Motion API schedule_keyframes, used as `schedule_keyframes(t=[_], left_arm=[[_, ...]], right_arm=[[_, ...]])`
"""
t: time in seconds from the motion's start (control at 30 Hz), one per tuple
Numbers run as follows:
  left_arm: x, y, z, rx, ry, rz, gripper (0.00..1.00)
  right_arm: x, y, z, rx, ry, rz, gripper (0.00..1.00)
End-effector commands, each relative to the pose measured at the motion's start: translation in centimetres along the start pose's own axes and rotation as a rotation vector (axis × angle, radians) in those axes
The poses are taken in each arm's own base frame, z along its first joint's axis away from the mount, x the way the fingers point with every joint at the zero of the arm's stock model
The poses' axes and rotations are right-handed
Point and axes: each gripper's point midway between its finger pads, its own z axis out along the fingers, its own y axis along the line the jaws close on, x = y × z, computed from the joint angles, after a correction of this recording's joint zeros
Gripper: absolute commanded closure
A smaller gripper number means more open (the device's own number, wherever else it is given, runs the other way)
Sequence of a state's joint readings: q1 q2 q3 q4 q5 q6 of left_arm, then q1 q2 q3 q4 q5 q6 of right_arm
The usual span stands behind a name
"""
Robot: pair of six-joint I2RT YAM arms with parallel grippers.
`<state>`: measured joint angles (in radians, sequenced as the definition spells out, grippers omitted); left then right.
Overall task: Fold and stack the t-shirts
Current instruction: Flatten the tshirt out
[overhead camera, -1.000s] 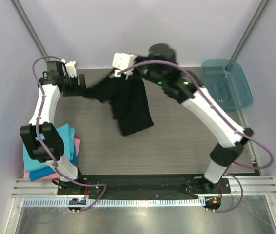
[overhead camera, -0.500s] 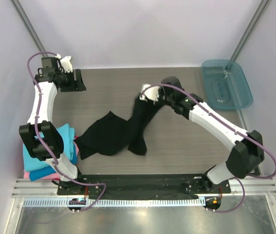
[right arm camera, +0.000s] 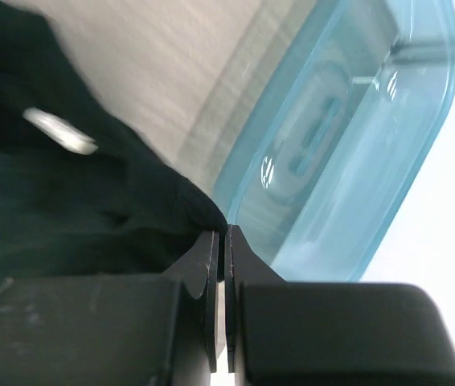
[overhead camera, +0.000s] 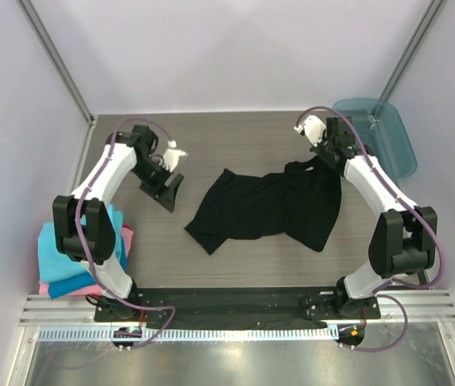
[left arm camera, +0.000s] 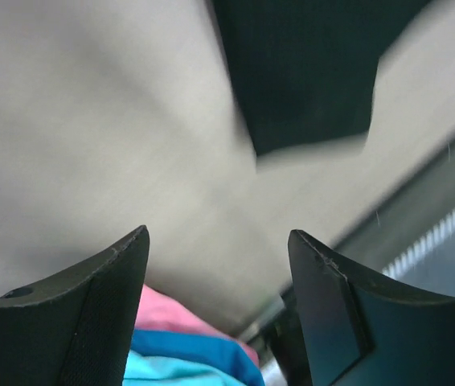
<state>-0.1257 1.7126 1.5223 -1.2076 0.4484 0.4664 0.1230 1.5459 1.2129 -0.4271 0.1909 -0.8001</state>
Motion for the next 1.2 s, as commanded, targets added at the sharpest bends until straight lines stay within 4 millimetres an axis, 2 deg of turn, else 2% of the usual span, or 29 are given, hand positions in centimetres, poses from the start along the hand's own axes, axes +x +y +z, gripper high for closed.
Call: schedule_keyframes(t=[0.0, 0.03, 0.17, 0.37, 0.4, 0.5, 0.6, 0.63, 0.67, 0.8, 0.83, 0.9, 0.93, 0.97, 1.03, 1.07, 1.1, 1.13, 1.17], left_arm=[[4.4, -1.6, 1.3, 0.071, 0.172, 0.055, 0.28], [5.0, -1.8, 2.4, 0.094, 0.194, 0.047, 0.26], [5.3, -2.1, 4.7, 0.142, 0.249, 0.028, 0.25], [3.8, -5.5, 7.0, 0.228, 0.269, 0.074, 0.25], [3.6, -6.0, 8.0, 0.226, 0.284, 0.100, 0.25], [3.1, -6.4, 9.8, 0.227, 0.304, 0.102, 0.25], [2.0, -5.9, 11.3, 0.214, 0.289, 0.087, 0.26], [2.2, -5.8, 12.2, 0.223, 0.313, 0.076, 0.29], [1.6, -5.9, 12.6, 0.226, 0.310, 0.080, 0.31], [1.2, -6.3, 14.2, 0.259, 0.335, 0.045, 0.38], [1.4, -6.3, 14.5, 0.264, 0.347, 0.040, 0.52], [1.4, -6.5, 14.4, 0.276, 0.355, 0.031, 0.70], [1.2, -6.6, 14.2, 0.280, 0.355, 0.033, 0.86], [1.1, -6.9, 13.6, 0.285, 0.354, 0.033, 0.92], [0.9, -7.1, 12.2, 0.283, 0.333, 0.043, 0.99], [0.1, -7.4, 10.4, 0.265, 0.284, 0.065, 1.00], [-0.1, -7.0, 9.0, 0.235, 0.246, 0.070, 1.00], [-0.3, -6.8, 7.9, 0.208, 0.218, 0.083, 1.00], [-0.7, -6.9, 5.4, 0.165, 0.156, 0.117, 1.00]], right_arm=[[-3.7, -1.0, -0.1, -0.001, -0.101, 0.067, 0.99], [-4.0, -1.0, 0.2, -0.012, -0.097, 0.068, 0.99], [-4.5, -1.1, 1.0, -0.029, -0.095, 0.069, 0.99], [-4.7, -0.9, 1.5, -0.045, -0.089, 0.079, 0.99], [-4.7, -0.8, 1.7, -0.049, -0.086, 0.081, 0.99], [-4.5, -0.8, 1.7, -0.048, -0.082, 0.087, 0.99], [-4.5, -0.8, 1.6, -0.043, -0.080, 0.081, 0.99], [-4.4, -0.8, 1.6, -0.041, -0.079, 0.080, 0.99], [-4.3, -0.7, 1.7, -0.042, -0.074, 0.078, 0.99], [-4.1, -0.6, 1.7, -0.044, -0.070, 0.075, 0.99], [-4.2, -0.7, 1.6, -0.042, -0.072, 0.076, 0.99], [-4.2, -0.7, 1.6, -0.040, -0.074, 0.078, 0.99], [-4.2, -0.8, 1.5, -0.036, -0.076, 0.080, 0.99], [-4.2, -0.7, 1.5, -0.036, -0.076, 0.082, 0.99], [-4.3, -1.0, 1.1, -0.026, -0.083, 0.090, 0.99], [-4.4, -1.3, 0.7, -0.020, -0.090, 0.097, 0.99], [-4.9, -1.9, -0.4, -0.006, -0.116, 0.107, 0.99], [-5.3, -1.6, -1.1, -0.026, -0.137, 0.141, 0.99], [-5.8, -1.9, -2.1, -0.028, -0.160, 0.170, 0.99]])
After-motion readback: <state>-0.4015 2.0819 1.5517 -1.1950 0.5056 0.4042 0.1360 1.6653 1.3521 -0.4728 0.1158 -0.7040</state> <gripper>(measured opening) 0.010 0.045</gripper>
